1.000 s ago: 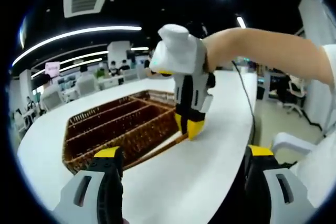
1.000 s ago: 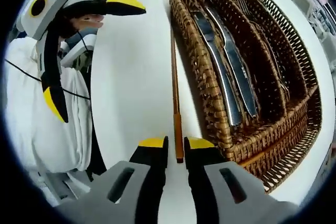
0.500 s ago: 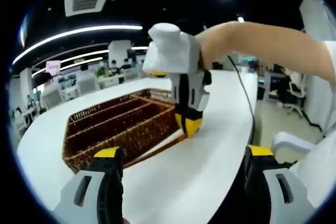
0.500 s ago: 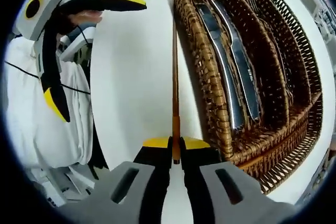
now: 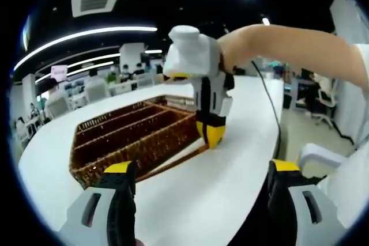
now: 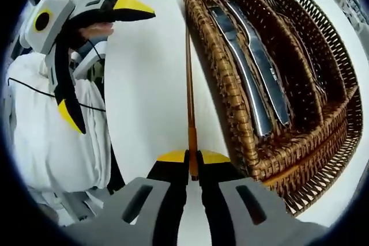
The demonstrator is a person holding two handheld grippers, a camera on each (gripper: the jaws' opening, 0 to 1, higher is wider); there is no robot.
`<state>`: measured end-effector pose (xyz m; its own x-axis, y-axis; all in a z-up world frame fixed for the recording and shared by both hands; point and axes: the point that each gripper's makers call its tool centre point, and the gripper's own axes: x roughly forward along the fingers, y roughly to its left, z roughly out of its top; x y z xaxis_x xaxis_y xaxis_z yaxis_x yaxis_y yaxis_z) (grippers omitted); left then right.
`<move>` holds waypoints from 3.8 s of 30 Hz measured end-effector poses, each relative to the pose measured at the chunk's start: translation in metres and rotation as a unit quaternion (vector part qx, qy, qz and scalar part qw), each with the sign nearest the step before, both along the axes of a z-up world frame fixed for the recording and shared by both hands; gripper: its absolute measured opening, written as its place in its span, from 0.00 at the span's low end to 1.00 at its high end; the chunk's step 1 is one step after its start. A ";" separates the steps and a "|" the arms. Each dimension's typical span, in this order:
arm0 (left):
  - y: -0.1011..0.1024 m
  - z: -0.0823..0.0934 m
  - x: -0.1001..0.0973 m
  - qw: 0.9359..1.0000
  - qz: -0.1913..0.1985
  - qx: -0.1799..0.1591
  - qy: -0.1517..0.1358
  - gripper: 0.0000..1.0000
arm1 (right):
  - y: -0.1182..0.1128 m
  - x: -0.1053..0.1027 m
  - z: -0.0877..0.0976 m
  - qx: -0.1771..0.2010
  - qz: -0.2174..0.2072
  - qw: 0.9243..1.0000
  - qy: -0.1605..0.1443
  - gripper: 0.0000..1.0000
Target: Arrange the knives, forks, and spoons in their matching storage slots by inserting each utensil handle-first until every utensil is classified and aligned in the correct compartment
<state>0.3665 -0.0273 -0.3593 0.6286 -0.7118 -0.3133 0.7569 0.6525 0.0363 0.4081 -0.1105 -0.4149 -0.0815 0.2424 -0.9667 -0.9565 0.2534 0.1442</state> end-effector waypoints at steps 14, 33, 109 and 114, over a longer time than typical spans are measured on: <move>-0.004 -0.007 -0.006 1.000 -0.011 0.002 0.014 0.89 | 0.005 -0.011 0.002 0.058 -0.046 0.996 0.047 0.05; -0.029 -0.021 -0.014 0.992 -0.055 -0.039 0.107 0.61 | 0.012 -0.024 0.012 0.156 -0.112 0.973 0.128 0.05; -0.012 0.029 0.013 0.926 -0.010 -0.336 0.171 0.03 | 0.057 -0.060 0.031 0.403 0.028 0.914 0.044 0.15; -0.013 0.029 0.012 0.927 -0.013 -0.333 0.170 0.03 | 0.059 -0.062 0.033 0.411 0.021 0.910 0.051 0.15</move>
<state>0.3783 -0.0408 -0.3299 0.5539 -0.8322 0.0250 0.6664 0.4252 -0.6125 0.3457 -0.0511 -0.3821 -0.1865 0.8752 -0.4464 -0.9341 -0.0172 0.3567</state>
